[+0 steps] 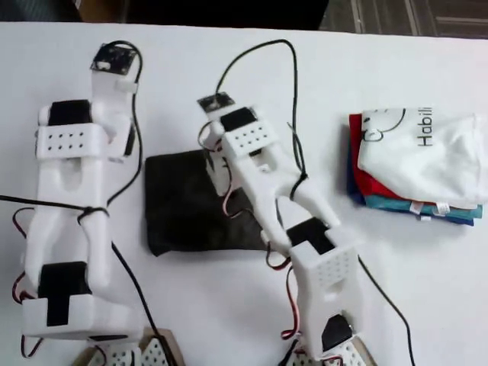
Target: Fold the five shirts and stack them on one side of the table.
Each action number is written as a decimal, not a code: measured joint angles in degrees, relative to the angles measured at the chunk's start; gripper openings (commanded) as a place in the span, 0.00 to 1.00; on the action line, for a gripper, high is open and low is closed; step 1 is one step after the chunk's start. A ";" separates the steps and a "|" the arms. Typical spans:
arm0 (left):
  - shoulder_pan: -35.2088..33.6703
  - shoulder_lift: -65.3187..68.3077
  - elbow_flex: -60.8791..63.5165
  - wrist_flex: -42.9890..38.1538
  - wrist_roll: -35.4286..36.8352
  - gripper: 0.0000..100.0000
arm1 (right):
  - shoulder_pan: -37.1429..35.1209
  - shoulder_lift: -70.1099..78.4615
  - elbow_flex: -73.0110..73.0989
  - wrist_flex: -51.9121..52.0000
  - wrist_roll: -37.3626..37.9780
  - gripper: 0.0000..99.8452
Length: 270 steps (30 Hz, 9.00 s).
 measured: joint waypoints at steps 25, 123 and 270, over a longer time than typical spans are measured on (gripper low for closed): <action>-1.14 -7.65 0.00 0.00 -1.14 0.03 | 2.99 6.59 5.89 -5.19 1.93 0.34; -1.23 -24.79 23.47 -12.40 -1.32 0.03 | 57.14 -19.25 -26.81 10.02 51.08 0.02; 5.36 -100.66 92.13 -4.75 9.05 0.03 | 24.88 -128.62 111.82 -17.49 7.38 0.02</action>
